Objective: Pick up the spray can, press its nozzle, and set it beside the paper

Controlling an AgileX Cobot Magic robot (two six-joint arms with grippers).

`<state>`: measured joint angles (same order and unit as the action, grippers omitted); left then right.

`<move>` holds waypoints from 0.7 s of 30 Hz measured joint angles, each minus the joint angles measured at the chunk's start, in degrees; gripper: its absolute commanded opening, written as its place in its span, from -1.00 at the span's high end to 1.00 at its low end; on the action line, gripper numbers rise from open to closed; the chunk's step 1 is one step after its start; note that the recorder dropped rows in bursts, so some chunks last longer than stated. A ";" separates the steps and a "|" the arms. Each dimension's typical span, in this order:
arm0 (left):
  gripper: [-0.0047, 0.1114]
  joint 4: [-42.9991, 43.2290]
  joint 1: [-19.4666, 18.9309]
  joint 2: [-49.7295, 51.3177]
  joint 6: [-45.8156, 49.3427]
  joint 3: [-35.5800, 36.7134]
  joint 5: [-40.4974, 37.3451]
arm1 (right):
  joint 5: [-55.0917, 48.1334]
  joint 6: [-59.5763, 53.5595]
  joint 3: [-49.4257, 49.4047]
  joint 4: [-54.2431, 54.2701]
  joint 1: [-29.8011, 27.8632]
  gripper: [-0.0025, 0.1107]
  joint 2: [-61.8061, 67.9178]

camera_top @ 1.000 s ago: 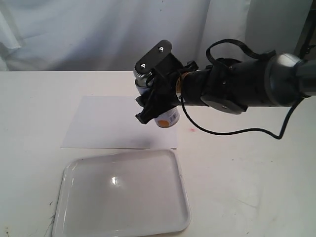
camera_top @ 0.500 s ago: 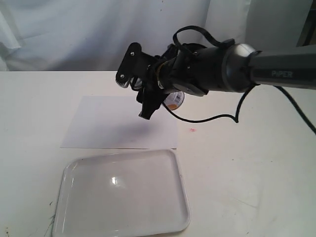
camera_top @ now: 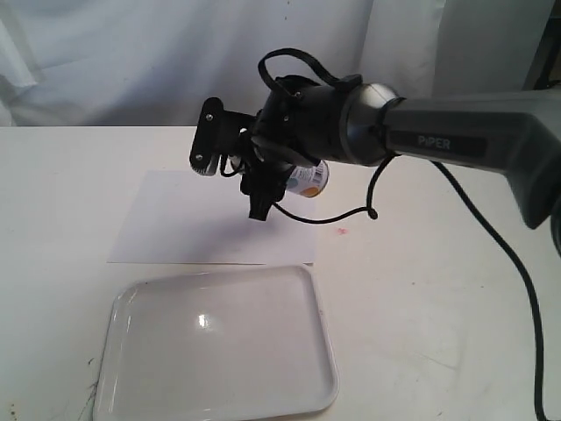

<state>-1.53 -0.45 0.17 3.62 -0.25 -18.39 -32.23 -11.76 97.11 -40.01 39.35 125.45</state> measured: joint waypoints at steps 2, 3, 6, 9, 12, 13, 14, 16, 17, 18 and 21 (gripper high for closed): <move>0.92 0.00 0.00 0.00 0.00 0.00 0.00 | -0.75 -0.58 0.80 1.08 0.35 0.96 0.68; 0.92 0.00 0.00 0.00 0.00 0.00 0.00 | -0.86 -1.22 1.08 1.50 0.62 0.96 0.83; 0.92 0.00 0.00 0.00 0.00 0.00 0.00 | -0.65 -1.79 1.22 2.56 1.18 0.96 0.93; 0.92 0.00 0.00 0.00 0.00 0.00 0.00 | 0.35 -2.06 1.22 2.56 1.26 0.96 0.93; 0.92 0.00 0.00 0.00 0.00 0.00 0.00 | 1.29 0.33 1.22 2.56 1.26 0.96 0.97; 0.92 0.00 0.00 0.00 0.00 0.00 0.00 | 1.93 1.43 1.22 2.56 1.26 0.96 0.97; 0.92 0.00 0.00 0.00 0.00 0.00 0.00 | 2.57 3.18 1.22 2.56 1.15 0.96 0.97; 0.92 0.00 0.00 0.00 0.00 0.00 0.00 | 3.69 6.55 1.22 2.56 0.76 0.96 0.97; 0.92 0.00 0.00 0.00 0.00 0.00 0.00 | 4.27 8.77 1.22 2.68 0.50 0.96 0.73; 0.92 0.00 0.00 0.00 0.00 0.00 0.00 | 4.70 10.53 1.22 2.68 0.22 0.96 0.48; 0.92 0.00 0.00 0.00 0.00 0.00 0.00 | 7.28 15.65 -0.16 2.76 -1.36 0.96 -1.24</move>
<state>-1.53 -0.45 0.17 3.62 -0.25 -18.39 -24.95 3.89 96.95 -37.24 37.98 124.21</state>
